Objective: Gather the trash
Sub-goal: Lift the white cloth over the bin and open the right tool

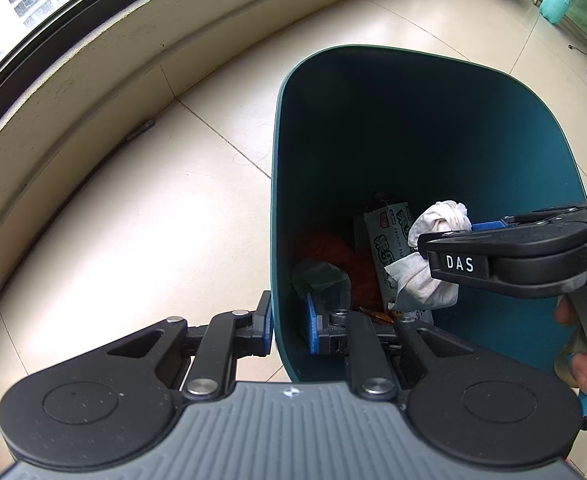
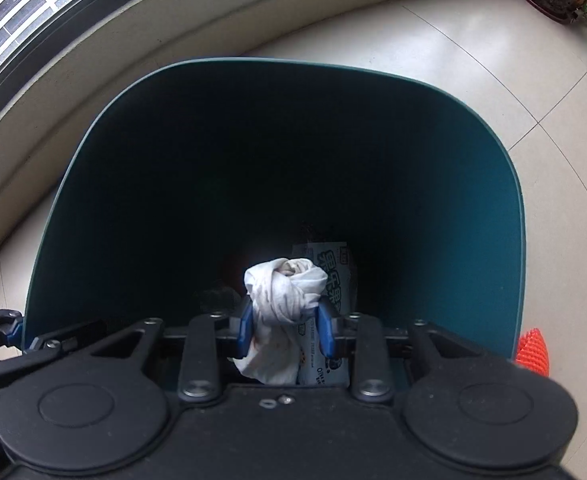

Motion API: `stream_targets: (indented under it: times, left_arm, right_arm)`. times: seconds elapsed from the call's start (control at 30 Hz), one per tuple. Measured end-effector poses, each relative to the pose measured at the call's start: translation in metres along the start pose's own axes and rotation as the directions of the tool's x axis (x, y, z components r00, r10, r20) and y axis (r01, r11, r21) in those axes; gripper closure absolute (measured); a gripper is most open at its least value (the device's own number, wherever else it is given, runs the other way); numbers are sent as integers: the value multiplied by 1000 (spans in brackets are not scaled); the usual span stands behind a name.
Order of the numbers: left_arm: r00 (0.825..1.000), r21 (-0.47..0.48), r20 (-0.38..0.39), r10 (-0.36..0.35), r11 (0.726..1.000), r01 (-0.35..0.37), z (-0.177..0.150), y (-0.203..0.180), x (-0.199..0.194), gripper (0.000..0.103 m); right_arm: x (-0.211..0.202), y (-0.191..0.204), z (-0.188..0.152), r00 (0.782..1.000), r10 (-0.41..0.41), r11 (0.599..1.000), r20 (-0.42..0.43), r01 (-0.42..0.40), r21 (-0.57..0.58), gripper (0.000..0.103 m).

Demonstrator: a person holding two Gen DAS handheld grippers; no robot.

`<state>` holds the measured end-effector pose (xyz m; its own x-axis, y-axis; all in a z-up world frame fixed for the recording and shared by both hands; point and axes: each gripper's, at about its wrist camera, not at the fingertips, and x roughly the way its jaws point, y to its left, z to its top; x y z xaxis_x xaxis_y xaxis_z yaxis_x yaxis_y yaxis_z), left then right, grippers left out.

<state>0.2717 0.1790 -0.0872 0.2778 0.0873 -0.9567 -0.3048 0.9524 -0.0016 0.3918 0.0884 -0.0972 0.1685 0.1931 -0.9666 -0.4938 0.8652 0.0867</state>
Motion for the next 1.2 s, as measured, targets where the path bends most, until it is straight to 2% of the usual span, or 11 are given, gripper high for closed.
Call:
stream_targets:
  times: [0.3, 0.43, 0.53, 0.9, 1.13, 1.2]
  left_arm:
    - [1000, 9, -1, 1, 1000, -1, 1, -4, 1, 88]
    - [1000, 9, -1, 1, 1000, -1, 1, -3, 1, 88]
    - [1000, 8, -1, 1, 1000, -1, 1, -3, 1, 88]
    - [1000, 6, 1, 0, 1000, 0, -1, -1, 3, 87]
    - [1000, 6, 4, 7, 1000, -7, -2, -2, 4, 87]
    - [1000, 5, 4, 9, 1000, -9, -3, -2, 4, 87]
  right_arm:
    - [17, -9, 6, 999, 5, 1000, -43, -4, 26, 65]
    - [22, 0, 6, 999, 34, 999, -32, -33, 37, 47]
    - [17, 0, 3, 999, 46, 998, -28, -45, 35, 46]
    - [-50, 0, -10, 989, 145, 988, 42, -142, -51, 42]
    - [-106, -28, -29, 971, 204, 979, 121, -199, -54, 40]
    - [-121, -44, -36, 968, 200, 980, 151, -197, -34, 39]
